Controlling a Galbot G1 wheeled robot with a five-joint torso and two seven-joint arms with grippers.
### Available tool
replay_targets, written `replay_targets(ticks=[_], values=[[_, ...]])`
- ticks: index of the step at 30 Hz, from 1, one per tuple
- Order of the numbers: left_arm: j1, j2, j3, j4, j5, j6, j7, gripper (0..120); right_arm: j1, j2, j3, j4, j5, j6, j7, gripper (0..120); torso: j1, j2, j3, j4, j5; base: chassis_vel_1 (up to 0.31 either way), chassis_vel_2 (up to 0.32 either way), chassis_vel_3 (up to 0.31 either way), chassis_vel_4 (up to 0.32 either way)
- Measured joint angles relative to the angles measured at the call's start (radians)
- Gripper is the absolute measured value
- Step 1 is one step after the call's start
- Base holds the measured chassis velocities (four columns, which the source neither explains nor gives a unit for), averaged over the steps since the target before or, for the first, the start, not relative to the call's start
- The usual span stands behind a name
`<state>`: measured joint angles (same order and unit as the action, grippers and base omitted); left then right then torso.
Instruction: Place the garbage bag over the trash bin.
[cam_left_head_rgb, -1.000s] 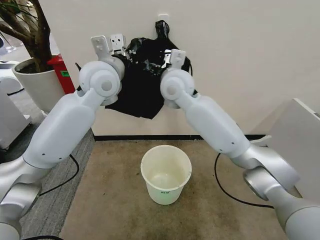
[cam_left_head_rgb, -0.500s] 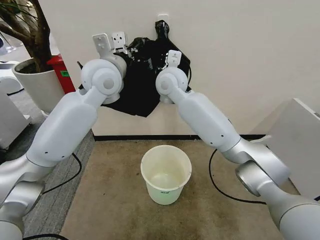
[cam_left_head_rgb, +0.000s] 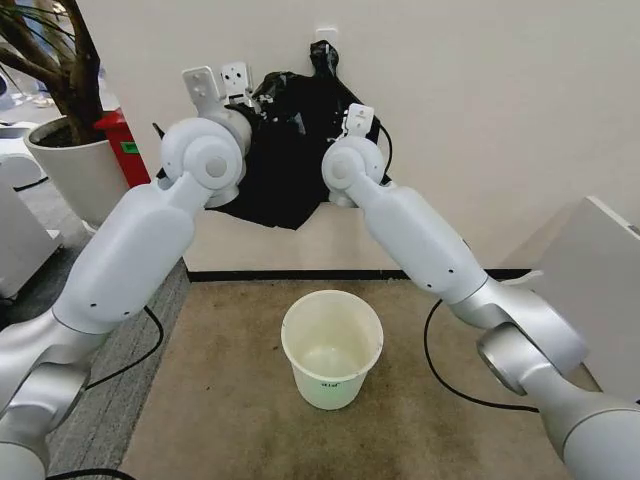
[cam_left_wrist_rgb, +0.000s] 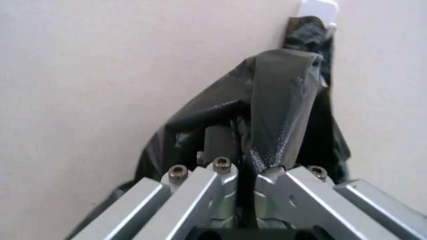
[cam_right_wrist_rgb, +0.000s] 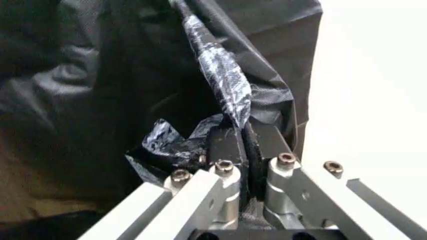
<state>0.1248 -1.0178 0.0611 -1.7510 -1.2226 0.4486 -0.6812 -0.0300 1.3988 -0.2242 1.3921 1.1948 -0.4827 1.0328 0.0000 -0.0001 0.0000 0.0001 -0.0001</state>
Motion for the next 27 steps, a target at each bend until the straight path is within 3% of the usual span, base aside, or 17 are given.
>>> replay_targets(ticks=[12,17,24,27], values=[[0.053,0.009,-0.014,0.015,0.021,-0.020,0.014,0,-0.039,-0.072,0.035,0.124,0.015,0.034,-0.022,0,0.000,0.000,0.000,0.0000,0.0002,0.000,0.000,0.000,0.000],[0.101,0.014,-0.011,0.001,0.029,-0.017,0.012,0,-0.101,-0.134,0.033,0.189,0.098,0.022,0.001,0,0.000,0.000,0.000,-0.0003,0.0002,0.000,0.000,0.000,0.000],[0.267,0.073,0.027,-0.129,0.009,0.002,-0.014,0,-0.285,-0.219,0.057,0.326,0.247,0.014,0.078,0,0.000,0.000,0.000,0.0000,0.0003,0.000,0.000,0.000,0.000],[0.268,0.076,0.029,-0.144,0.007,0.002,-0.017,0,-0.290,-0.231,0.070,0.362,0.252,0.023,0.080,0,0.000,0.000,0.000,-0.0001,0.0000,0.000,0.000,0.000,0.000]])
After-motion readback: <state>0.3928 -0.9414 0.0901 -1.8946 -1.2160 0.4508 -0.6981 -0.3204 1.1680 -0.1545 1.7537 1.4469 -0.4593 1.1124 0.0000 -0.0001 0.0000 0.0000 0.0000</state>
